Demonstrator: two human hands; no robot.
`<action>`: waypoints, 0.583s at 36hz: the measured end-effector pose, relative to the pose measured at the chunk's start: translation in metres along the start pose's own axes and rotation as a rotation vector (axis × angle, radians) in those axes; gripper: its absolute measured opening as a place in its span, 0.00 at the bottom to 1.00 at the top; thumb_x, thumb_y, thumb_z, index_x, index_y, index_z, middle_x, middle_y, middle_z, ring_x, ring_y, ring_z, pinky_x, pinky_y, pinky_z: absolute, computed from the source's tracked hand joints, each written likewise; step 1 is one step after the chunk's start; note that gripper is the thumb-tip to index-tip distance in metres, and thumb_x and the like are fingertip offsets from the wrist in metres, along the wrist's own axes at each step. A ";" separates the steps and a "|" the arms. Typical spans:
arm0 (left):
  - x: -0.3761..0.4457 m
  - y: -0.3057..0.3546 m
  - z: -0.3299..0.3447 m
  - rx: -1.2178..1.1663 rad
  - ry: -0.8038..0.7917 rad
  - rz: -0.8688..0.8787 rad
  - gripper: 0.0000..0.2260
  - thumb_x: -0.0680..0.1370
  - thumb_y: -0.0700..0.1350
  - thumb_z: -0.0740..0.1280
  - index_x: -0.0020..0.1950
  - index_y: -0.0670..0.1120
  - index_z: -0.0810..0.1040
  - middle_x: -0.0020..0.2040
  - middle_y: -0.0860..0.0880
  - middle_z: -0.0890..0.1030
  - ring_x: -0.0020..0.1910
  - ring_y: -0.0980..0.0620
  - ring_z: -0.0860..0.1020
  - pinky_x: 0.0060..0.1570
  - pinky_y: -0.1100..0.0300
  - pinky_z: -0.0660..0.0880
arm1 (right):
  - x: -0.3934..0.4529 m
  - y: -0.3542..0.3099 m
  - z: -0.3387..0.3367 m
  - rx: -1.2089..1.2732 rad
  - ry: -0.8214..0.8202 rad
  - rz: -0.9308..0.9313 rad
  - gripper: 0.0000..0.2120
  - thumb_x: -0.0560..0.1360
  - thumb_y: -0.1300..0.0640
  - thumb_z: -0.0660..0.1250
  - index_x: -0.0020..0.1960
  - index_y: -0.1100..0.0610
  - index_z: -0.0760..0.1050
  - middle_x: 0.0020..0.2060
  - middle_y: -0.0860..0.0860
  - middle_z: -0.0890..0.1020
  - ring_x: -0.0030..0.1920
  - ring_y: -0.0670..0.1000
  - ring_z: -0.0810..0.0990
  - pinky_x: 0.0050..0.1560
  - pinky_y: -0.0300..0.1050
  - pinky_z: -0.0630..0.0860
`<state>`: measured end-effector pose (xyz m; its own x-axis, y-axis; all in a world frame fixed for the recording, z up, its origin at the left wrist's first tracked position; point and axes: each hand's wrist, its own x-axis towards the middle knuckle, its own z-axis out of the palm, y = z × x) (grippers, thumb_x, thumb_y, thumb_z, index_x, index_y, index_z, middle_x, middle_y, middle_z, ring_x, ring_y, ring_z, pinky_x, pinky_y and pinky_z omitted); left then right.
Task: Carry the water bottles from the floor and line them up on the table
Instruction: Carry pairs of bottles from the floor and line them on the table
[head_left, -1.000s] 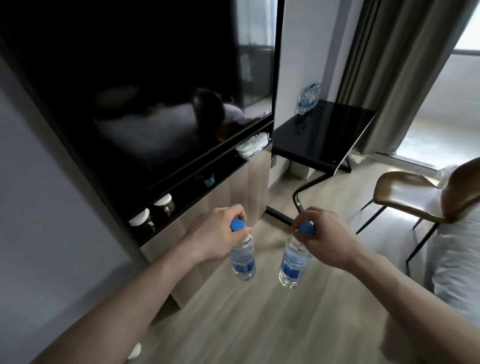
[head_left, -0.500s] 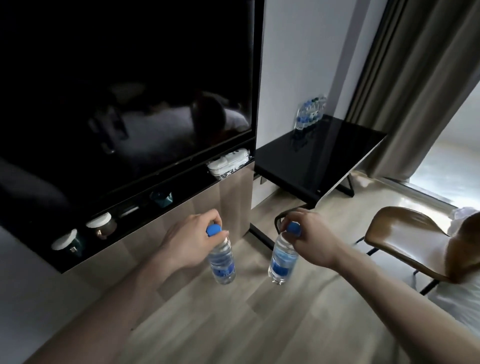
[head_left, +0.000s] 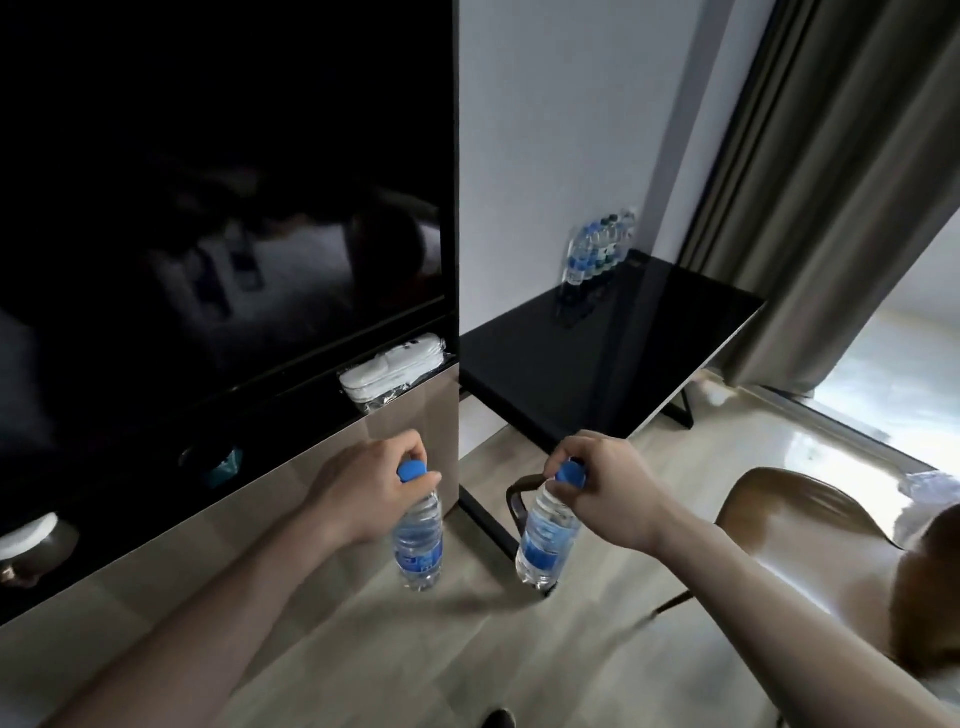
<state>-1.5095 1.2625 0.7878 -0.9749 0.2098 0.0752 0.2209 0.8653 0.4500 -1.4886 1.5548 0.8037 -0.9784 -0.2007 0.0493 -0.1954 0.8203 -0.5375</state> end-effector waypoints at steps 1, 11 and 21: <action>0.016 0.005 0.004 -0.006 -0.013 -0.001 0.13 0.73 0.65 0.66 0.42 0.58 0.71 0.30 0.57 0.75 0.30 0.57 0.73 0.31 0.59 0.68 | 0.010 0.008 -0.006 -0.007 -0.006 0.004 0.07 0.71 0.54 0.72 0.40 0.43 0.76 0.43 0.40 0.77 0.43 0.42 0.77 0.43 0.39 0.74; 0.171 0.070 0.030 -0.048 -0.056 0.073 0.13 0.74 0.61 0.70 0.42 0.54 0.72 0.33 0.54 0.78 0.34 0.55 0.75 0.35 0.57 0.73 | 0.096 0.097 -0.065 -0.019 0.046 0.067 0.07 0.71 0.54 0.72 0.40 0.44 0.76 0.44 0.41 0.77 0.44 0.44 0.78 0.47 0.47 0.78; 0.283 0.118 0.078 -0.058 -0.067 0.046 0.12 0.74 0.62 0.69 0.42 0.56 0.71 0.35 0.55 0.78 0.36 0.53 0.78 0.40 0.51 0.79 | 0.173 0.197 -0.115 -0.042 0.023 0.080 0.08 0.70 0.54 0.72 0.38 0.42 0.75 0.43 0.40 0.77 0.44 0.41 0.78 0.42 0.35 0.72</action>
<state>-1.7574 1.4596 0.7930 -0.9593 0.2798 0.0383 0.2610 0.8266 0.4987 -1.7040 1.7431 0.8029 -0.9922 -0.1215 0.0269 -0.1184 0.8552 -0.5046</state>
